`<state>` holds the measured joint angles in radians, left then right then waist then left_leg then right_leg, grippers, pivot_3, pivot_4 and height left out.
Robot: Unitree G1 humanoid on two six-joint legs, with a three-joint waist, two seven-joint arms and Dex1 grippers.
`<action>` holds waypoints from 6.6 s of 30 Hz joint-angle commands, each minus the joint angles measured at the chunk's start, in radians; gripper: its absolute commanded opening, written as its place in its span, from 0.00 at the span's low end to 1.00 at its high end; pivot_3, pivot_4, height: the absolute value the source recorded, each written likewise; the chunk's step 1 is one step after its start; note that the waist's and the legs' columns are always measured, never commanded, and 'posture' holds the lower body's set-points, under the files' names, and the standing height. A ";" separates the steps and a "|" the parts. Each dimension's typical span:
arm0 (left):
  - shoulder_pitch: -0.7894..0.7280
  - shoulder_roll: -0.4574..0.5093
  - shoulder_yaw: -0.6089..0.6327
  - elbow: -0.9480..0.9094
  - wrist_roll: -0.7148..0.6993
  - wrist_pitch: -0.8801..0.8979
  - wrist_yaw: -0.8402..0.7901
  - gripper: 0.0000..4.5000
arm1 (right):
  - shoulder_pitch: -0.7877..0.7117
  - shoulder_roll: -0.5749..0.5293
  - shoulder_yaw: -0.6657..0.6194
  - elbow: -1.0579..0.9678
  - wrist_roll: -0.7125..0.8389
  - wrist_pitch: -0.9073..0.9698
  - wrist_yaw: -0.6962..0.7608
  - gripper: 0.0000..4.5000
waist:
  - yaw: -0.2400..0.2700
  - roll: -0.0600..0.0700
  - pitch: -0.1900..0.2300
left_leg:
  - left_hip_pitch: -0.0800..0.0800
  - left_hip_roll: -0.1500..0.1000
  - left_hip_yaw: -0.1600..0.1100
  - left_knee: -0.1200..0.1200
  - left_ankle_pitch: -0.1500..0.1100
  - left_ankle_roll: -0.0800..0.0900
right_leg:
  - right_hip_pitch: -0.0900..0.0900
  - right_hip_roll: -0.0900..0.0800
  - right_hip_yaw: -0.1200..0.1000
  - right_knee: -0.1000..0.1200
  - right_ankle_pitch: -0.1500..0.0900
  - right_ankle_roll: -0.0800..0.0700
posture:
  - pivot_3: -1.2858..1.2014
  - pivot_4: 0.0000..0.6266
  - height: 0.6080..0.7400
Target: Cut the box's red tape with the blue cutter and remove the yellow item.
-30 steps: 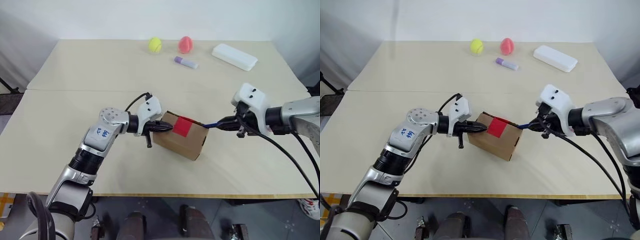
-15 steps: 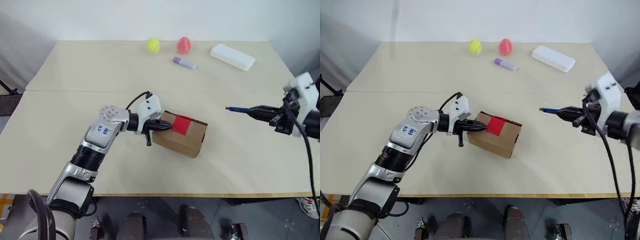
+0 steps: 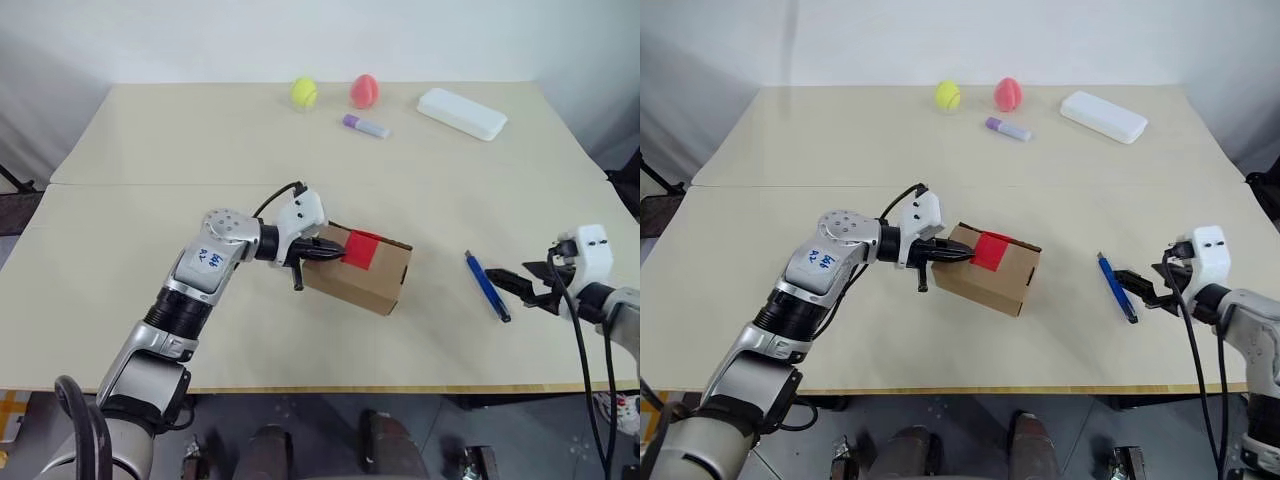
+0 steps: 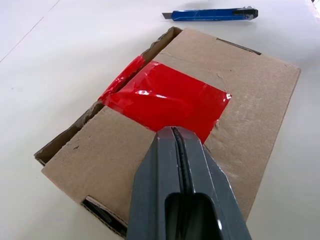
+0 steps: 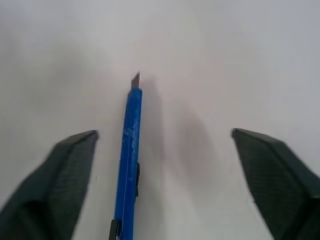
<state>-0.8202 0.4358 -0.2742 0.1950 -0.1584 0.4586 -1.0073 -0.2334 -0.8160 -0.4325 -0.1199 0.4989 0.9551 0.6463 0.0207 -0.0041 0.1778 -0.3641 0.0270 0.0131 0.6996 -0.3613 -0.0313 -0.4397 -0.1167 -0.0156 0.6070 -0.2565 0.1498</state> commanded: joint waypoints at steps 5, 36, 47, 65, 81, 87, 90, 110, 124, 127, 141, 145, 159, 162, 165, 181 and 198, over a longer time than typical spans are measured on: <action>0.039 0.117 0.114 -0.092 -0.105 0.153 -0.070 0.00 | -0.253 -0.104 0.181 0.020 -0.071 -0.055 0.023 0.91 | -0.026 0.000 0.000 | 0.002 0.000 0.000 0.000 0.000 0.000 | 0.000 0.000 0.001 0.000 0.000 0.000 | 0.52 0.24 1.00; 0.344 0.022 0.124 -0.420 -0.231 0.372 0.273 0.00 | -0.650 0.098 0.751 0.359 -0.379 -0.367 0.696 0.01 | -0.048 0.000 0.001 | -0.003 0.000 -0.002 -0.001 -0.001 -0.001 | -0.005 0.000 0.000 0.002 0.001 0.001 | 0.52 0.24 1.00; 0.252 0.113 0.137 -0.274 -0.208 0.284 0.182 0.00 | -0.493 0.137 0.707 -0.115 -0.252 -0.055 0.559 0.01 | -0.045 0.000 0.001 | -0.003 0.000 -0.002 0.000 -0.001 -0.001 | -0.005 0.000 0.000 0.003 0.001 0.001 | 0.52 0.24 1.00; 0.235 0.140 0.139 -0.200 -0.156 0.213 0.143 0.00 | -0.461 0.037 0.748 -0.013 -0.382 -0.104 0.336 0.01 | -0.044 -0.001 0.001 | -0.004 0.000 -0.002 0.000 -0.001 -0.001 | -0.005 0.000 0.000 0.002 0.001 0.001 | 0.52 0.24 1.00; 0.245 0.179 0.110 -0.299 -0.186 0.290 0.024 0.00 | -0.474 0.168 0.765 -0.177 -0.276 -0.009 0.328 0.01 | -0.047 -0.001 0.001 | -0.003 0.000 -0.002 -0.001 -0.001 -0.001 | -0.005 0.000 0.000 0.003 0.001 0.001 | 0.52 0.24 1.00; 0.254 0.202 0.117 -0.327 -0.189 0.326 0.025 0.00 | -0.457 0.148 0.774 -0.197 -0.248 0.008 0.356 0.01 | -0.045 -0.001 0.001 | -0.004 0.000 -0.002 0.000 -0.001 -0.001 | -0.005 0.000 0.000 0.003 0.001 0.001 | 0.52 0.24 1.00; 0.256 0.204 0.119 -0.345 -0.198 0.345 0.021 0.00 | -0.454 0.153 0.774 -0.171 -0.246 -0.016 0.363 0.01 | -0.045 -0.001 0.001 | -0.004 0.000 -0.002 0.000 -0.001 -0.001 | -0.005 0.000 0.000 0.003 0.001 0.001 | 0.52 0.24 1.00; 0.137 0.209 0.265 -0.315 -0.309 0.341 0.013 0.00 | -0.487 0.076 0.634 -0.071 -0.320 -0.034 0.230 0.19 | -0.037 -0.001 0.001 | -0.004 0.000 -0.003 0.000 -0.001 -0.001 | -0.005 0.000 -0.001 0.002 0.001 0.001 | 0.52 0.24 1.00; 0.075 0.094 0.048 -0.174 -0.191 0.170 -0.018 0.00 | -0.455 0.118 0.562 -0.281 -0.170 0.182 0.149 0.99 | -0.022 -0.001 0.001 | -0.004 0.000 -0.002 -0.001 -0.002 -0.001 | -0.005 0.000 0.000 0.002 0.001 0.001 | 0.52 0.24 1.00; 0.056 0.072 0.017 -0.120 -0.155 0.124 -0.030 0.00 | -0.434 0.129 0.588 -0.254 -0.188 0.158 0.119 0.99 | -0.021 -0.001 0.001 | -0.005 0.000 -0.002 0.000 -0.002 -0.001 | -0.005 0.000 0.000 0.000 0.001 0.001 | 0.52 0.24 1.00; 0.050 0.060 -0.012 -0.027 -0.088 0.021 -0.114 0.00 | -0.322 -0.049 0.700 -0.200 -0.273 0.030 0.141 0.99 | -0.003 -0.005 -0.002 | -0.002 0.000 -0.002 0.000 -0.002 0.001 | 0.000 0.000 0.000 -0.003 0.001 0.001 | 0.52 0.24 1.00; 0.062 0.060 -0.008 -0.041 -0.088 0.024 -0.115 0.00 | -0.295 -0.089 0.745 -0.188 -0.319 -0.029 0.171 0.99 | -0.005 -0.004 -0.002 | -0.001 0.000 -0.001 0.000 -0.002 0.001 | 0.000 0.000 0.000 -0.002 0.001 0.001 | 0.52 0.24 1.00; 0.083 0.065 0.010 -0.048 -0.080 0.027 -0.092 0.00 | -0.281 -0.067 0.481 -0.151 -0.148 0.094 0.226 0.99 | 0.003 -0.004 -0.002 | 0.005 0.000 -0.002 0.000 -0.003 0.002 | 0.008 0.000 0.000 -0.006 0.001 0.001 | 0.52 0.24 1.00; 0.084 0.066 0.011 -0.049 -0.078 0.027 -0.093 0.00 | -0.324 -0.013 0.418 -0.114 -0.072 0.232 0.211 0.99 | 0.000 -0.004 -0.002 | 0.007 0.000 -0.001 -0.001 -0.003 0.002 | 0.010 0.001 0.000 -0.007 0.001 0.001 | 0.52 0.24 1.00; 0.083 0.064 0.010 -0.050 -0.073 0.029 -0.091 0.00 | -0.372 0.053 0.371 -0.061 0.009 0.404 0.201 0.99 | 0.000 -0.004 -0.002 | 0.008 0.000 -0.001 -0.001 -0.003 0.002 | 0.010 0.001 0.000 -0.006 0.001 0.001 | 0.52 0.24 1.00; 0.076 0.066 0.012 -0.078 -0.063 0.060 -0.078 0.00 | -0.393 0.324 0.265 0.098 0.157 0.607 0.114 0.99 | -0.009 -0.004 -0.002 | 0.009 0.000 -0.001 -0.002 -0.003 0.002 | 0.010 0.001 0.000 -0.004 0.001 0.001 | 0.52 0.24 1.00; 0.067 0.067 0.011 -0.080 -0.058 0.072 -0.071 0.00 | -0.302 0.211 0.155 0.084 0.202 0.602 0.084 0.99 | -0.022 -0.003 -0.002 | 0.009 0.000 -0.002 -0.002 -0.004 0.004 | 0.010 0.000 0.000 -0.004 0.001 0.001 | 0.52 0.24 1.00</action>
<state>-0.7516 0.4996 -0.2526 0.1208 -0.2338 0.5227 -1.0834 -0.5400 -0.6056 -0.2861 -0.0311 0.6822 1.5672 0.7278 -0.0012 -0.0076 0.1758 -0.3550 0.0271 0.0114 0.6975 -0.3651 -0.0277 -0.4292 -0.1162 -0.0155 0.6033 -0.2554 0.1507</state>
